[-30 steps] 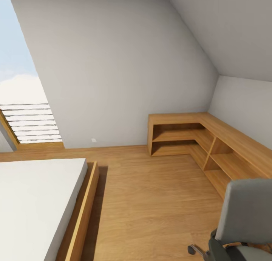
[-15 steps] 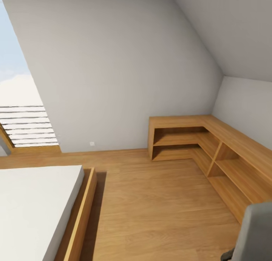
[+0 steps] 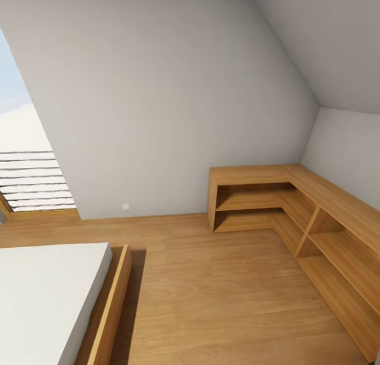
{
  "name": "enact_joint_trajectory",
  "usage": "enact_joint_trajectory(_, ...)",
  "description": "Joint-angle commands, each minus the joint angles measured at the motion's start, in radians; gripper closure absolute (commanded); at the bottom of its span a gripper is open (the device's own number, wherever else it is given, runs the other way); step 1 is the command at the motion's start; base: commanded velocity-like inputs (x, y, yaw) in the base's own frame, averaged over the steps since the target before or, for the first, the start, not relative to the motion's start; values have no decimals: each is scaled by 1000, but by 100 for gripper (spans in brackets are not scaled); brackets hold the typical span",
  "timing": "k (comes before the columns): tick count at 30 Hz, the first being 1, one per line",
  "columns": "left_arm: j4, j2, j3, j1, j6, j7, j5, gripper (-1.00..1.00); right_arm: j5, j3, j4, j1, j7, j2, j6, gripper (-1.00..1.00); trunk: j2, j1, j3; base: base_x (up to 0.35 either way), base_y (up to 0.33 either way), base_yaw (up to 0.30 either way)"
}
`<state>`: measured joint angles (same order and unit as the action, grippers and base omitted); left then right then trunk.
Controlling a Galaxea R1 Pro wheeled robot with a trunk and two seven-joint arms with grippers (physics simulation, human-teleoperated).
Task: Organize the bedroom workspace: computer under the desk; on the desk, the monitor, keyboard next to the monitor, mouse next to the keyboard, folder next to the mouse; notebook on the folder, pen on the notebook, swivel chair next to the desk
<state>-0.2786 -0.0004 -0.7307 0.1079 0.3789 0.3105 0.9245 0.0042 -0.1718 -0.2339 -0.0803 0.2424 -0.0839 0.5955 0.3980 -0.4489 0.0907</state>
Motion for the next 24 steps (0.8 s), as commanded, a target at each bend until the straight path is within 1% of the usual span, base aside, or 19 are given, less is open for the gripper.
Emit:
enact_joint_trajectory(1,-1,0,-9,1,4,7,5,-100,0,-8,1,-1,8,0,1,-100,2,-1,2,327,0,0)
enact_joint_trajectory(11,-1,0,-9,1,3,7,5,-100,0,-8,1,-1,-26,2,1,-100,2,-1,2,328,0,0)
enact_joint_trajectory(18,-1,0,-8,1,3,7,6,-100,0,-8,2,-1,-35,2,1,-100,2,-1,2,330,0,-3)
enact_joint_trajectory(24,-1,0,-8,1,3,7,6,-100,1,-8,4,-1,-38,3,2,-100,2,-1,2,330,0,-117)
